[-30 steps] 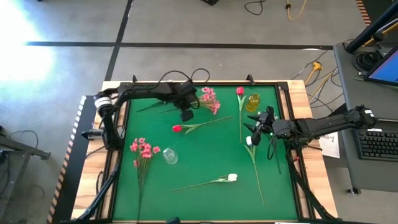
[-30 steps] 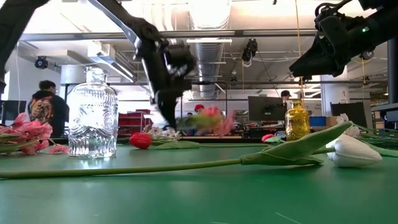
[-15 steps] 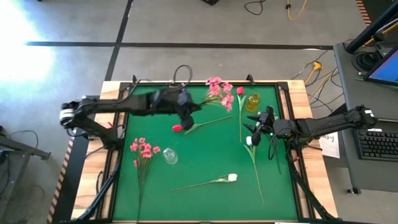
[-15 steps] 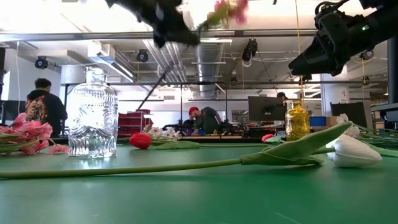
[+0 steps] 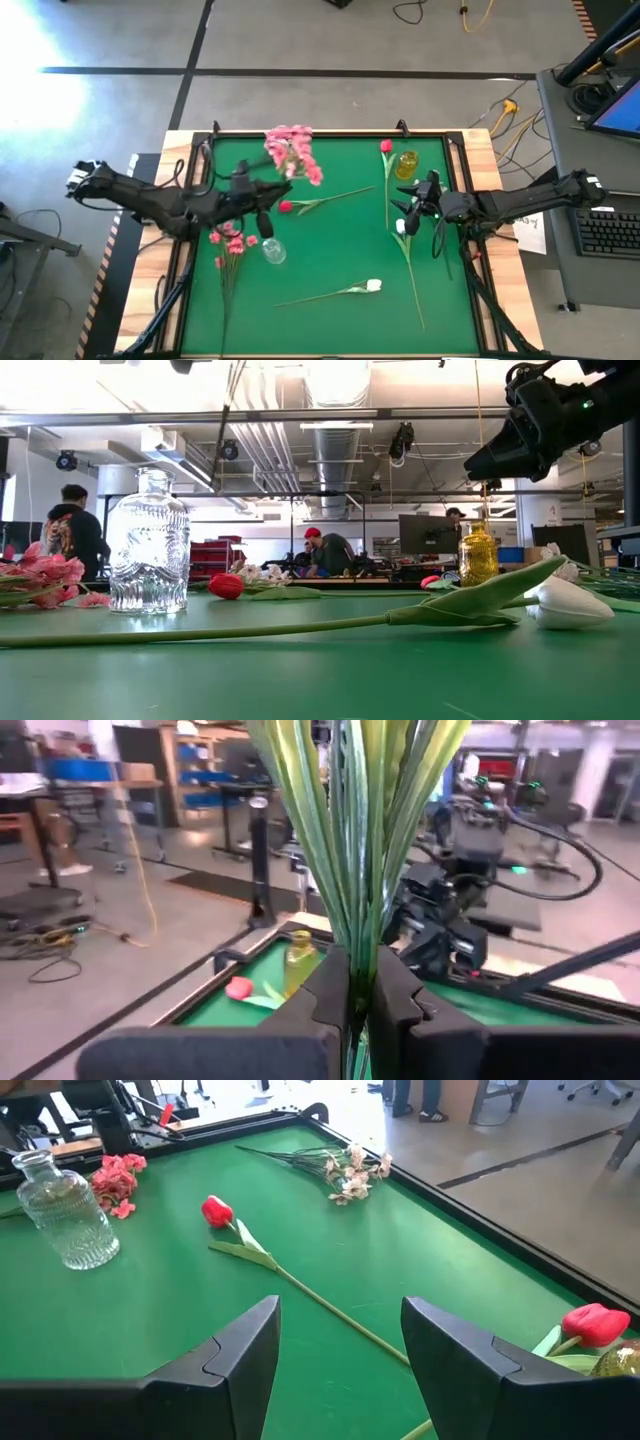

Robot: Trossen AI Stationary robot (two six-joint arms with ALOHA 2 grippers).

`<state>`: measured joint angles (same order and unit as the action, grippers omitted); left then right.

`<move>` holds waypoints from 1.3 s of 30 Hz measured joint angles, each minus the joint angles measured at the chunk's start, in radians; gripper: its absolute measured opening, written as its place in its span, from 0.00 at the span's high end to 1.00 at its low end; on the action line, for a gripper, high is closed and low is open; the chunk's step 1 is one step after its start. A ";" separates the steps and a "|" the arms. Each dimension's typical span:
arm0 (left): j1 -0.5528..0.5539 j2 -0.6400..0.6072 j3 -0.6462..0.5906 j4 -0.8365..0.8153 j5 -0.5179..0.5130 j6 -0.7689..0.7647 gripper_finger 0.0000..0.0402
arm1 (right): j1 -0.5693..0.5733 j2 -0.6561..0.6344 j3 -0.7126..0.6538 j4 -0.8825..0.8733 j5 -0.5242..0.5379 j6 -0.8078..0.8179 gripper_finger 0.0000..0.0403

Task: Sort flowers into vase by color
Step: Put the top pink flowers into the transparent vase

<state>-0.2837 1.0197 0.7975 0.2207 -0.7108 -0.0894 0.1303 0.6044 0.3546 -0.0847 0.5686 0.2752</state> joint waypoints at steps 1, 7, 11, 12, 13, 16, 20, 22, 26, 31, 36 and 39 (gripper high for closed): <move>-0.014 -0.008 -0.019 0.031 -0.015 0.001 1.00 | 0.000 0.000 0.000 0.000 0.000 0.000 0.50; -0.069 -0.025 -0.120 0.277 0.053 0.010 1.00 | 0.000 0.000 0.000 0.000 0.000 0.001 0.50; -0.124 -0.038 -0.158 0.366 0.110 0.061 1.00 | 0.000 0.000 0.000 0.000 0.000 0.003 0.50; -0.137 -0.046 -0.166 0.367 0.110 0.068 1.00 | 0.000 0.000 0.000 0.000 0.000 0.003 0.50; -0.150 -0.055 -0.174 0.367 0.109 0.070 1.00 | 0.000 0.000 0.000 0.000 0.000 0.003 0.50; -0.187 -0.072 -0.196 0.367 0.107 0.066 1.00 | 0.000 0.000 0.000 0.000 0.000 0.005 0.50; -0.230 -0.085 -0.221 0.370 0.101 0.055 1.00 | 0.000 0.000 0.000 0.001 0.000 0.005 0.50; -0.245 -0.095 -0.235 0.357 0.100 0.069 1.00 | 0.000 0.000 0.000 0.003 0.000 0.005 0.50; -0.259 -0.136 -0.250 0.328 0.099 0.068 1.00 | 0.000 0.000 0.000 0.010 0.000 0.005 0.50; -0.260 -0.198 -0.246 0.310 0.089 0.038 1.00 | 0.000 0.000 0.000 0.016 0.000 0.006 0.50; -0.261 -0.274 -0.238 0.157 0.085 -0.068 1.00 | 0.000 0.000 0.000 0.016 0.000 0.021 0.50; -0.261 -0.289 -0.256 0.109 0.023 -0.110 1.00 | 0.000 0.000 0.000 0.016 0.001 0.021 0.50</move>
<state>-0.5446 0.7303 0.5411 0.3294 -0.6875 -0.1997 0.1303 0.6044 0.3550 -0.0690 0.5692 0.2963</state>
